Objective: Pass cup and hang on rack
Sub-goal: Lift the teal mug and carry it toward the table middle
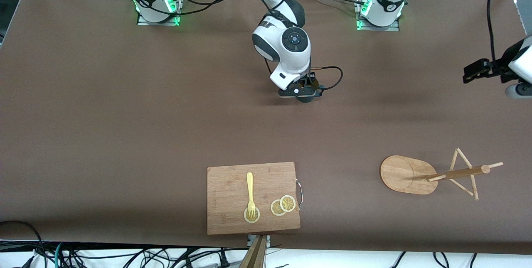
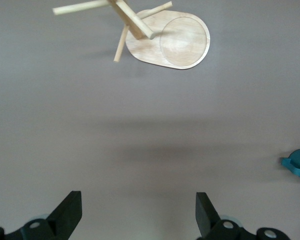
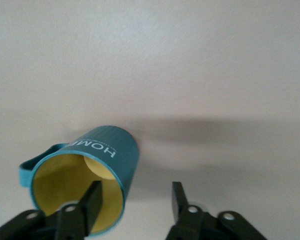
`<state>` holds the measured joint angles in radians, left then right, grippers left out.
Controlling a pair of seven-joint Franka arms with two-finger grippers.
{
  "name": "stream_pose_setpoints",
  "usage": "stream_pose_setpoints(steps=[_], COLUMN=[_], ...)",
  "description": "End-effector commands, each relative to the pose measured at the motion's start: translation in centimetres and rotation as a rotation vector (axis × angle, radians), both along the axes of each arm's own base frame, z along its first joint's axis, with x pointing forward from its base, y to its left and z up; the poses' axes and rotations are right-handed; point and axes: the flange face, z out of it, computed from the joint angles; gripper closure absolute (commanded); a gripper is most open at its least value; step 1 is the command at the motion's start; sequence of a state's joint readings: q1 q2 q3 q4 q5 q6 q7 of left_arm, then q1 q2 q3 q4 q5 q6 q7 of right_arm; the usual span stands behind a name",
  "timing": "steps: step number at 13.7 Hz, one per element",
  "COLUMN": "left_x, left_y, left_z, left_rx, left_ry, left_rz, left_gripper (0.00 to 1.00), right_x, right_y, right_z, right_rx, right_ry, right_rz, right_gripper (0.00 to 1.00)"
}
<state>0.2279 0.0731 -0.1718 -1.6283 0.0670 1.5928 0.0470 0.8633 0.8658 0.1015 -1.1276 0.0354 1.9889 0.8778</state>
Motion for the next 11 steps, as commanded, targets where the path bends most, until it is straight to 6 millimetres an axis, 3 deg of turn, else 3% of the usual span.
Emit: stream_pose_setpoints(steps=[1, 3, 5, 6, 8, 11], left_x=[-1.1, -1.8, -2.2, -2.1, -1.9, -1.6], left_y=[0.7, 0.6, 0.2, 0.0, -0.3, -0.8], left_z=[-3.5, -7.1, -10.1, -10.8, -11.9, -13.6], left_rx=[-0.034, -0.041, -0.093, -0.124, -0.164, -0.283], left_ry=[-0.028, -0.056, -0.080, -0.087, -0.068, -0.064], left_rz=[-0.034, -0.043, -0.047, -0.048, -0.081, -0.247], left_gripper=[0.00, 0.00, 0.00, 0.00, 0.00, 0.00], right_x=[2.7, 4.8, 8.2, 10.1, 13.7, 17.7], right_y=[-3.2, -7.2, -12.9, -16.0, -23.2, -34.0], right_z=[6.9, 11.3, 15.8, 16.9, 20.3, 23.3], right_rx=[-0.029, -0.076, -0.099, -0.111, -0.126, -0.159], right_ry=[0.050, 0.048, 0.035, 0.040, 0.029, 0.034], right_rz=[0.069, 0.105, 0.160, 0.163, 0.129, 0.149], right_gripper=[0.00, 0.00, 0.00, 0.00, 0.00, 0.00])
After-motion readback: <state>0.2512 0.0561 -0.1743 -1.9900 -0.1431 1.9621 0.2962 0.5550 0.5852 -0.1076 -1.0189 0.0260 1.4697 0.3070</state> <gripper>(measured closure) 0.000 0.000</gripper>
